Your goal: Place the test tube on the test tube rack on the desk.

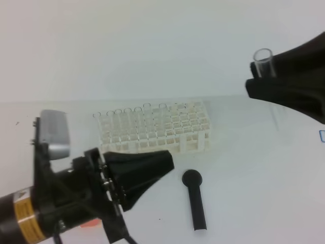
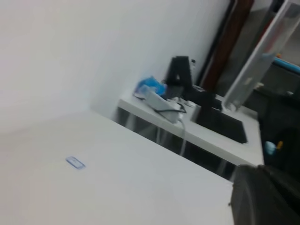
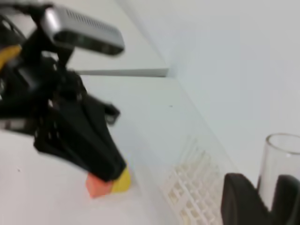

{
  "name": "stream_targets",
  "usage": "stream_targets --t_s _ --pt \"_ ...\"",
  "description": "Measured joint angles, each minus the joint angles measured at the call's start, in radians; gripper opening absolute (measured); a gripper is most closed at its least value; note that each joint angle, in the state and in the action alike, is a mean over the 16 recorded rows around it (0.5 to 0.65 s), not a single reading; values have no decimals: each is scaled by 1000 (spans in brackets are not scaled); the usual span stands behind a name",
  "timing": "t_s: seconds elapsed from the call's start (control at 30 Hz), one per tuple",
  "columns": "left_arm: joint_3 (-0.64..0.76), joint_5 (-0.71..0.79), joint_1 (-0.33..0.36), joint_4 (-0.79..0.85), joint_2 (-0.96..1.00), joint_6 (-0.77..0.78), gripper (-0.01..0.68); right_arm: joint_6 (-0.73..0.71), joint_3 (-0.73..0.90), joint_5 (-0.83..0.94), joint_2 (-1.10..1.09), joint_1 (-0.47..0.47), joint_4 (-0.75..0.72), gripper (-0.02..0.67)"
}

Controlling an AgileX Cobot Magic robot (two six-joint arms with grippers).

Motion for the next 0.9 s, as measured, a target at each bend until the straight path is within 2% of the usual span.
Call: stream_targets --t_s 0.2,0.6,0.77,0.9 --pt "1 182 0 6 -187 -73 -1 90 33 -4 -88 0 -97 125" --pt "8 721 0 21 -460 -153 -1 170 183 -44 -273 0 -142 125" --pt "45 840 0 50 -491 -176 -1 181 234 -58 -320 0 -139 125" --pt "100 857 0 64 -494 -195 -1 182 256 -60 -340 0 -137 125"
